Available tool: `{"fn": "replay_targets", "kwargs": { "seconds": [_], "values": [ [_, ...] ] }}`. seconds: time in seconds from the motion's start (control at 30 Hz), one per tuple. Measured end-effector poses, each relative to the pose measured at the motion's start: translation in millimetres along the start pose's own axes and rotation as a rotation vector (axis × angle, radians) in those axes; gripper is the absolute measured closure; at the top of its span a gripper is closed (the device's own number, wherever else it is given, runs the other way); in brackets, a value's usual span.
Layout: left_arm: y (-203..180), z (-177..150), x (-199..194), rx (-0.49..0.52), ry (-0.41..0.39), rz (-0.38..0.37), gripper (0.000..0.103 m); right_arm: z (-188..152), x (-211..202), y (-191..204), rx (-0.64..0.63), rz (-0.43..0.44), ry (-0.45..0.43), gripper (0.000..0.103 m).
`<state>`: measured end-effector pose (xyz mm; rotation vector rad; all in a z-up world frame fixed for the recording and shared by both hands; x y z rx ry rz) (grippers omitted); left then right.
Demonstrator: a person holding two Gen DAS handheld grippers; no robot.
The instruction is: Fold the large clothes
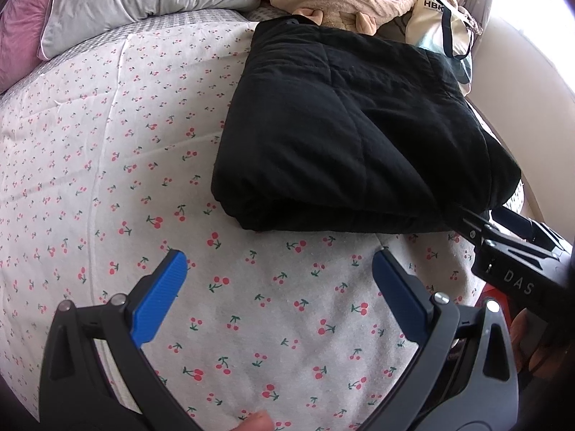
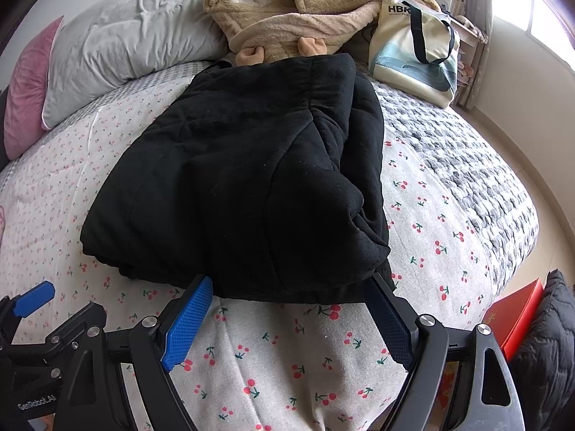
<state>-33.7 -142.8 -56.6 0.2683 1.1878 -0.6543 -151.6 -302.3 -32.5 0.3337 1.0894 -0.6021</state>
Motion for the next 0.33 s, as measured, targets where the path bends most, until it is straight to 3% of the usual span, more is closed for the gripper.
{"fn": "replay_targets", "kwargs": {
  "seconds": [0.33],
  "values": [
    [-4.2, 1.8, -2.5, 0.029, -0.011, 0.002, 0.001, 1.1, 0.0, -1.6, 0.001, 0.0, 0.001, 0.016]
  ]
}}
Point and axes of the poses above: each gripper's, at about its wrist camera, not at the fingertips, and x roughly the way its jaws point, y to its left, z to its top, the point moved 7 cm from there along x, roughly the way its jaws point, and after that the axes turned 9 degrees about y, right-handed, at the moved point
